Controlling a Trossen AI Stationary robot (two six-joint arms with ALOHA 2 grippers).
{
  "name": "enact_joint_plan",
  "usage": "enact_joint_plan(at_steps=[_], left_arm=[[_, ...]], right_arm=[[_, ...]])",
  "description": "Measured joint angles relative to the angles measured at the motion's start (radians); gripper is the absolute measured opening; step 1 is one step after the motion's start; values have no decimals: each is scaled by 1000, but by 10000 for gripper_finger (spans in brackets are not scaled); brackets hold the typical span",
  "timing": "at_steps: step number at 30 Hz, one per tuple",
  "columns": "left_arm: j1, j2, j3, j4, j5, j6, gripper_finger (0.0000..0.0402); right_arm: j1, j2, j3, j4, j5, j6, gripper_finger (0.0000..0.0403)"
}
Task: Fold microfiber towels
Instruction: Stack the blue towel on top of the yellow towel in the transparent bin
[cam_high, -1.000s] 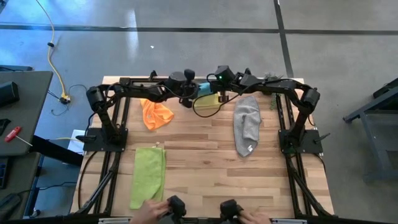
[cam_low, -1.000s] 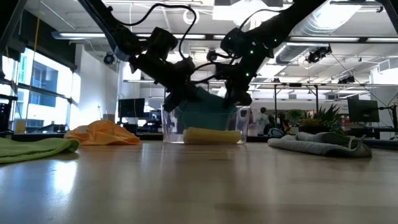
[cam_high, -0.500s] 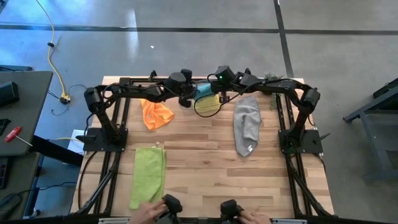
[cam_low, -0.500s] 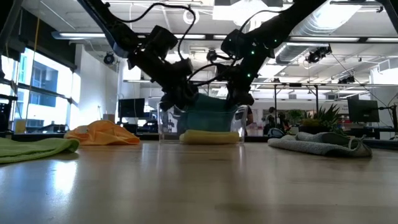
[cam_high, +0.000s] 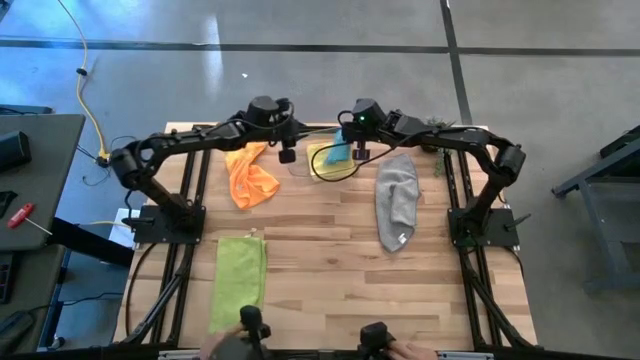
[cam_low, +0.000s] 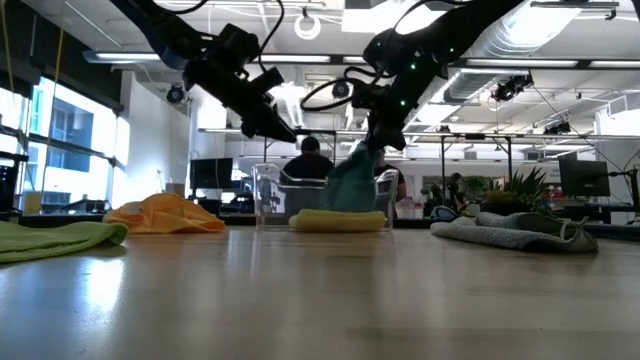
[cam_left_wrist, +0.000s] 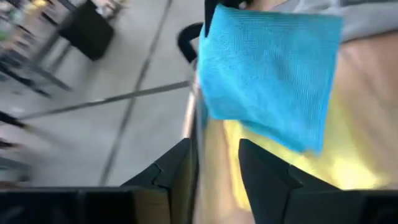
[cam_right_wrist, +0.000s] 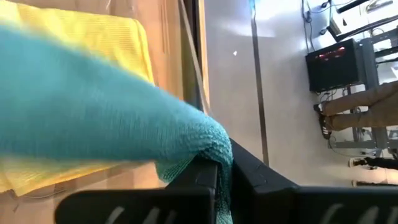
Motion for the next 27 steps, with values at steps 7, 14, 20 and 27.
enact_joint_plan(at_steps=[7, 14, 20, 27], left_arm=[[66, -4, 0, -15, 221, -108, 55], [57, -4, -6, -6, 305, -97, 6], [-58, -3, -6, -7, 157, -100, 72], [-189, -4, -6, -27, -48, -84, 180]], right_arm=[[1, 0, 0, 84, -1, 2, 0], [1, 2, 55, 97, -40, 19, 0], [2, 8, 68, 75, -48, 51, 0], [2, 22, 67, 52, -42, 165, 0]])
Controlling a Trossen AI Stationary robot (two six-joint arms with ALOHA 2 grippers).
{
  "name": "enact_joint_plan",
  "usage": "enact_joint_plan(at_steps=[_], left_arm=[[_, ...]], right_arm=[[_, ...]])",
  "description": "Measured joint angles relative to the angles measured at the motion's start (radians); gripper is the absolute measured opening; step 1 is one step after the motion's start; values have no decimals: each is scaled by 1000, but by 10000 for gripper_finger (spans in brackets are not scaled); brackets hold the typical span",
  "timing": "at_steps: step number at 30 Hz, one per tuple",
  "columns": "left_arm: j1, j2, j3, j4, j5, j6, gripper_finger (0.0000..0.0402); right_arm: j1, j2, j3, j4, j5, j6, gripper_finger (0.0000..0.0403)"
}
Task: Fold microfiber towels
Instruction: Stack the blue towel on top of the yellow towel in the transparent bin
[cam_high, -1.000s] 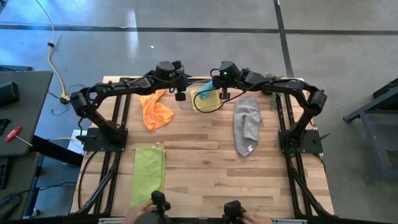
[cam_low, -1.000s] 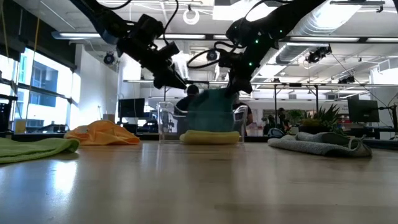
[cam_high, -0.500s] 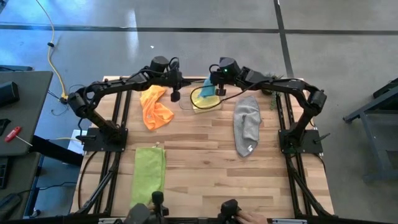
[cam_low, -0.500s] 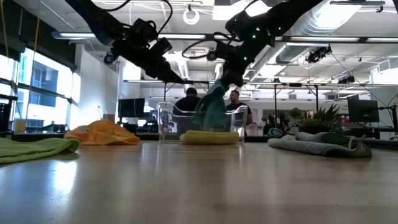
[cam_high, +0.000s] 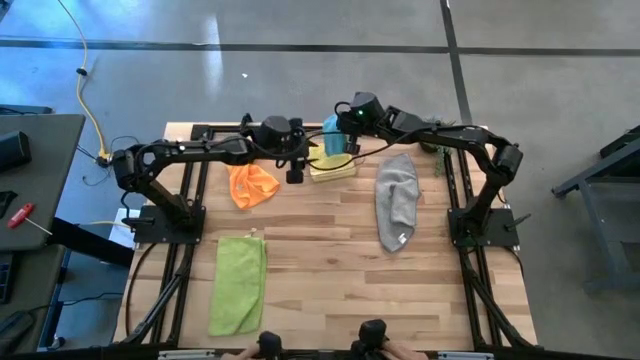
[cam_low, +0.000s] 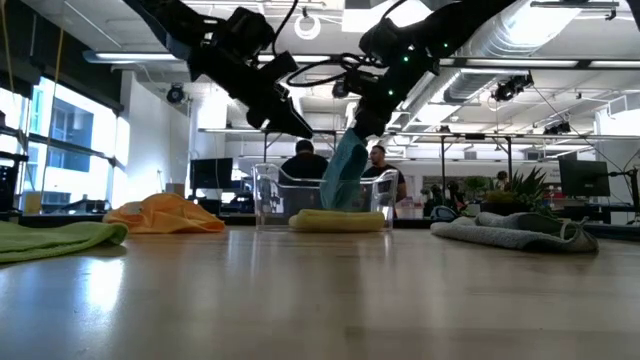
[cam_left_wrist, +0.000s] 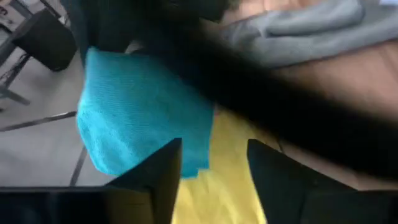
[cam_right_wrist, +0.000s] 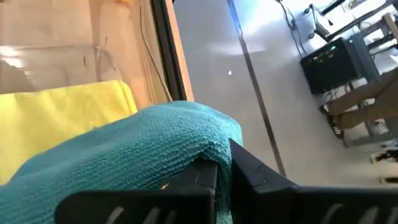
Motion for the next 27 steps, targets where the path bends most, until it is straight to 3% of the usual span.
enact_joint_plan(at_steps=[6, 17, 27], left_arm=[[40, 0, -1, -100, 11, -42, 211], [219, -133, -142, 33, 121, -113, 148], [256, -225, -212, 37, 127, -121, 120]], right_arm=[[5, 0, 0, -24, -8, 43, 0], [67, 0, 0, 117, -175, 24, 0], [57, 73, 0, 100, -293, -30, 0]])
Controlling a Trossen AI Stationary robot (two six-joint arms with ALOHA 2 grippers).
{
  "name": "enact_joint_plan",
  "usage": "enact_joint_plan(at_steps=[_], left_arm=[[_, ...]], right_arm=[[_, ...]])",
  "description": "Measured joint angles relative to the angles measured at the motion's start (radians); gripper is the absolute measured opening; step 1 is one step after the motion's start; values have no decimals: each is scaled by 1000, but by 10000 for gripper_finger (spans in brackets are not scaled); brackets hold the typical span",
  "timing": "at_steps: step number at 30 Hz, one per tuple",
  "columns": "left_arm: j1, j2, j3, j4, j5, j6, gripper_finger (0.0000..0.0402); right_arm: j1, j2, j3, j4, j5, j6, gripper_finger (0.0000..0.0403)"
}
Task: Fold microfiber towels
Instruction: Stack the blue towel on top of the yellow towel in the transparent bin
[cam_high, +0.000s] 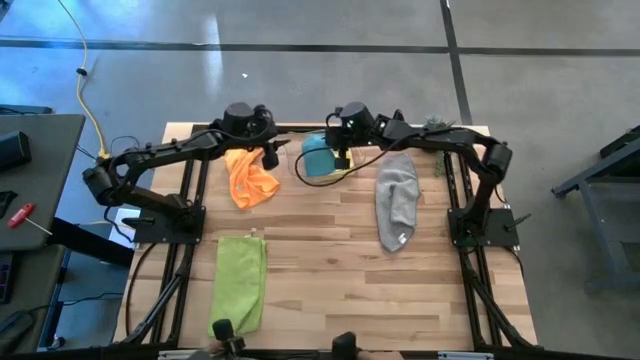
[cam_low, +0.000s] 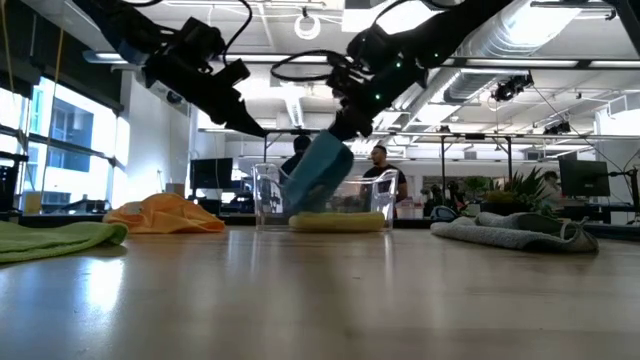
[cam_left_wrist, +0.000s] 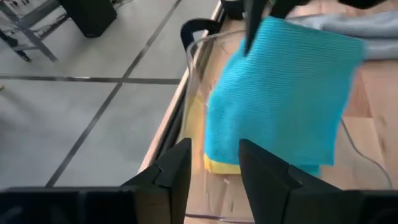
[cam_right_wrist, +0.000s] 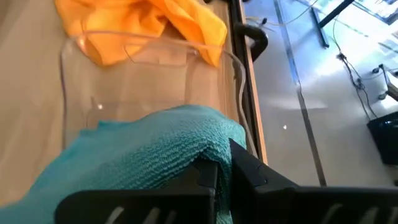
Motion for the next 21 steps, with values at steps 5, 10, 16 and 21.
enact_joint_plan(at_steps=[5, 10, 16, 21], left_arm=[[0, 0, 0, 1, -2, 8, 115], [2, 0, 0, 7, -3, 8, 115], [2, 0, 0, 7, -3, 8, 115], [2, 1, 0, 7, -3, 1, 115]], right_arm=[[-32, 10, 0, -32, -18, -39, 0], [-68, 10, 0, -64, -25, -90, 0], [-95, 25, 0, -90, -27, -146, 0], [-90, 65, -1, -80, -20, -195, 0]])
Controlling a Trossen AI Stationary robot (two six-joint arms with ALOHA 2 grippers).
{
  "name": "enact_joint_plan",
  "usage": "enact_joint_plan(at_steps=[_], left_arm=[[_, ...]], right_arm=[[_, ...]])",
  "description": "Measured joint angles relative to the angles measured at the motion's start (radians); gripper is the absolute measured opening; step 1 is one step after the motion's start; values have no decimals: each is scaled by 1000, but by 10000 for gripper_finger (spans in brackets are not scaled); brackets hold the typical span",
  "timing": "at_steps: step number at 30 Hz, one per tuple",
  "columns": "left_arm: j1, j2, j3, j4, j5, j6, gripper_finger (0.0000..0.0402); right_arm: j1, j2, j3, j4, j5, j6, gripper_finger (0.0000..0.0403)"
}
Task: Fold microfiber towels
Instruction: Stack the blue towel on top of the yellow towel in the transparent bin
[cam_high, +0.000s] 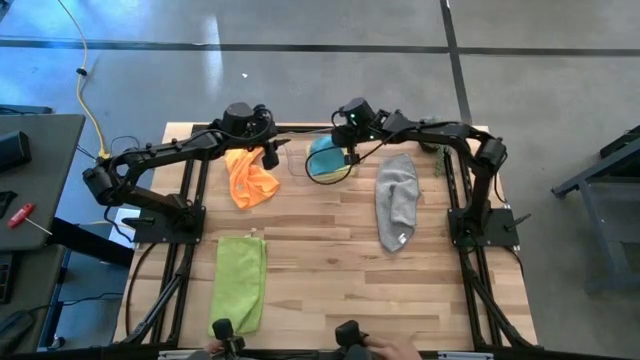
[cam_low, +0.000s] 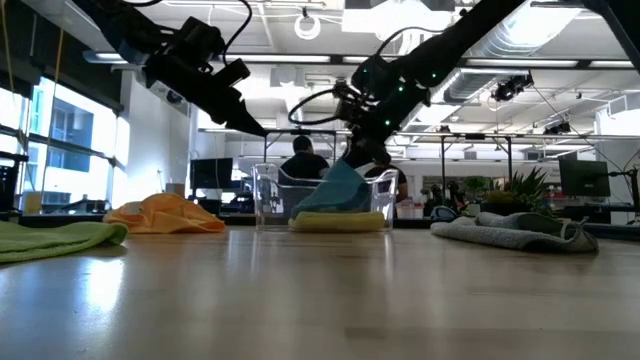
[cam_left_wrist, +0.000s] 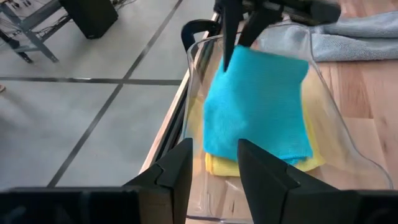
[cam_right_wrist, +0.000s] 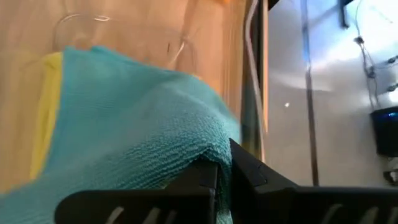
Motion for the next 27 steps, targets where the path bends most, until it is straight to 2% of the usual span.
enact_joint_plan(at_steps=[8, 13, 18, 20, 27], left_arm=[[0, 4, 0, 0, -12, -1, 115], [0, 4, 0, 0, -14, -1, 115], [0, 4, 0, 0, -14, -2, 115], [0, 4, 0, 0, -14, -4, 115], [8, 4, 0, -1, 3, -36, 115]], right_arm=[[20, 12, 0, 0, 61, -48, 9], [19, 12, 0, -72, 91, -71, 71], [29, 12, 11, -66, 237, -58, 151], [31, 12, 41, -87, 256, -51, 172], [32, 11, 241, -364, 242, 47, 186]])
